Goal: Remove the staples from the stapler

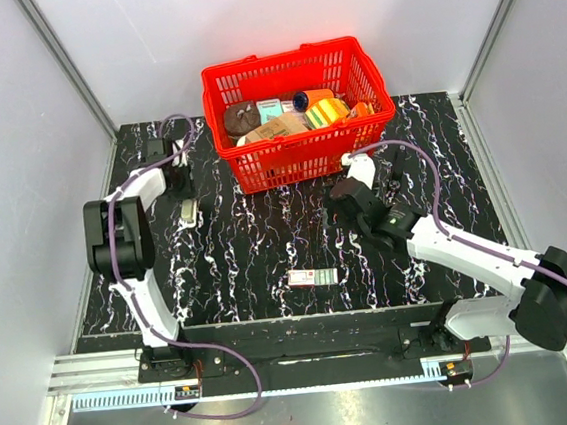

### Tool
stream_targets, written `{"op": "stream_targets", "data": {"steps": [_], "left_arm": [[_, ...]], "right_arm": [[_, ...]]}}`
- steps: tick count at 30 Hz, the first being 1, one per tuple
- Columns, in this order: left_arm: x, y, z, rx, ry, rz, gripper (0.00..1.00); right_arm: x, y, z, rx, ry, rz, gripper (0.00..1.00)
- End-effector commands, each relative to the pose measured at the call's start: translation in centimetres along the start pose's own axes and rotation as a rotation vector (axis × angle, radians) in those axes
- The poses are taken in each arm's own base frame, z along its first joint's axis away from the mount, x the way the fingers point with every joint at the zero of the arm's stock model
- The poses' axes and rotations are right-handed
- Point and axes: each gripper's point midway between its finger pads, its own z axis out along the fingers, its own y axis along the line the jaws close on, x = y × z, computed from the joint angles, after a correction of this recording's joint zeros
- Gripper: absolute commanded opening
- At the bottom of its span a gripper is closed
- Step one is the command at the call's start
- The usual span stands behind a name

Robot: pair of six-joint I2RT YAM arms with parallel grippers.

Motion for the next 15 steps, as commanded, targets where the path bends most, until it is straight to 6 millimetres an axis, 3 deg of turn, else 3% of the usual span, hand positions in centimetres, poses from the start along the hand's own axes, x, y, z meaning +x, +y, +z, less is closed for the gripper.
{"op": "stream_targets", "data": {"steps": [1,8,12,15], "left_arm": [[1.6,-0.7,-4.9,0.015,-0.009,-0.024,0.21],[7.8,-3.7,-8.8,0.085,0.085,-0.033,0.20],[10.5,-4.6,-9.6,0.073,0.095,-0.017,0.20],[11.3,-5.1,-9.6,0.073,0.075,-0.017,0.20]], "right_arm": [[-1.1,-0.1,-1.4,0.008,-0.056,0.026,0.80],[0.9,-0.1,-1.9,0.016,-0.037,0.025,0.79],[2.0,0.4,-1.7,0.020,-0.023,0.010,0.79],[2.6,1.0,-1.6,0.024,-0.016,-0.012,0.79]]}}
